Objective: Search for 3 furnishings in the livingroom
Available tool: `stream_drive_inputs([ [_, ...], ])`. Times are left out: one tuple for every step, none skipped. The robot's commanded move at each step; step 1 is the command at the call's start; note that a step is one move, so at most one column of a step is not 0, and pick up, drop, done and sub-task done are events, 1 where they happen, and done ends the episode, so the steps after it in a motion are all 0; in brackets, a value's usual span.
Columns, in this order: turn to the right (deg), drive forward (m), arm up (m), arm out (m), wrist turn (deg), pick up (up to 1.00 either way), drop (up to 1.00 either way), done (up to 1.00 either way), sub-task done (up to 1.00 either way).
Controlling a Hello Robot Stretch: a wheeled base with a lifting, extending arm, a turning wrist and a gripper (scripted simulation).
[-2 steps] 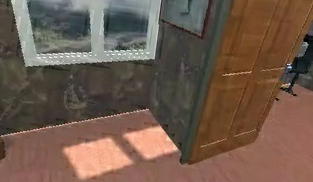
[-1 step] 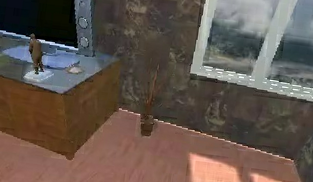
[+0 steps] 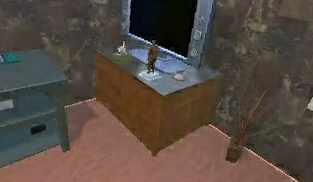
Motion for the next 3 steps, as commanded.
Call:
stream_drive_inputs([
  [0.0,0.60,0.00,0.00,0.0,0.00,0.00,0.00,0.00],
  [0.0,0.00,0.00,0.00,0.0,0.00,0.00,0.00,1.00],
  [-42.0,0.00,0.00,0.00,0.0,0.00,0.00,0.00,0.00],
])
